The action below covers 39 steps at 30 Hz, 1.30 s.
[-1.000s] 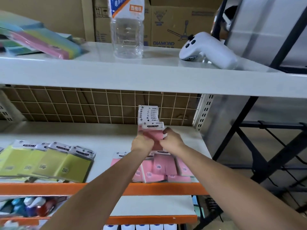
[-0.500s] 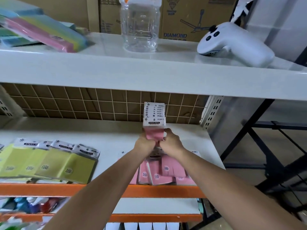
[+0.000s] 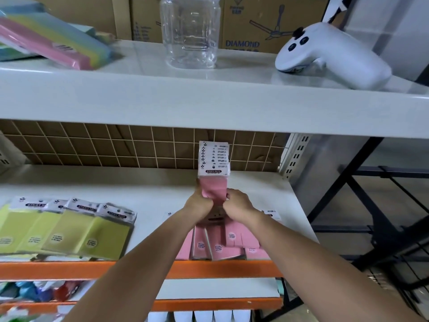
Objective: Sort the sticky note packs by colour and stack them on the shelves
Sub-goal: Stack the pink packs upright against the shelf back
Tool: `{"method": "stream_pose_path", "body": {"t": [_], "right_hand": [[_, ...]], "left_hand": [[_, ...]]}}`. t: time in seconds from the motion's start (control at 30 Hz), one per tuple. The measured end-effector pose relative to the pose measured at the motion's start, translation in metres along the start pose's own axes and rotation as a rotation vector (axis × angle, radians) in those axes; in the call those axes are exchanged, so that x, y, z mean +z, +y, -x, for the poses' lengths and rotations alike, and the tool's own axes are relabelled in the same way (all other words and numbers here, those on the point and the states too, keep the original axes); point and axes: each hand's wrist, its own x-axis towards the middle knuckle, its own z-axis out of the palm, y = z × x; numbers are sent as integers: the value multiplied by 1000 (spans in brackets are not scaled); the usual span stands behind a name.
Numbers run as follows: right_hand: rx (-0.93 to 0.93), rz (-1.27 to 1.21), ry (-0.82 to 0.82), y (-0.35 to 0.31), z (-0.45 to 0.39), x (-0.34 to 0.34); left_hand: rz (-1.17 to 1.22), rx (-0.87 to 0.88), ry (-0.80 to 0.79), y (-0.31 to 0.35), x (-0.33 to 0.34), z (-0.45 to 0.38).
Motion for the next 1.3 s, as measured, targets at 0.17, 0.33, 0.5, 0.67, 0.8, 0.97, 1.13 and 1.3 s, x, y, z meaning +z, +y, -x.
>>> {"method": "stream_pose_path", "body": {"t": [0.17,0.33,0.5,0.67,0.8,0.97,1.13,1.3], "right_hand": [[44,19,-12,-3,-1,-14],[52,123,31,-8,4,-34],[167,283,-31,-4,24,-52],[307,286,-118,5,47,-55],[311,285,-108,9,59,-51],[331,209,-93,9,67,-45],[346,178,-105,9,68,-40],[303,130,-77,-1,64,-41]], "left_hand": [[-83,-64,54,1,-4,1],[-168,-72,189,15,-11,11],[-251,-41,114,29,-3,34],[-319,-85,47,21,21,44],[-404,-89,26,18,30,48],[-538,-98,12,16,36,55],[-513,-119,54,13,38,52],[-344,-86,187,17,35,51]]}}
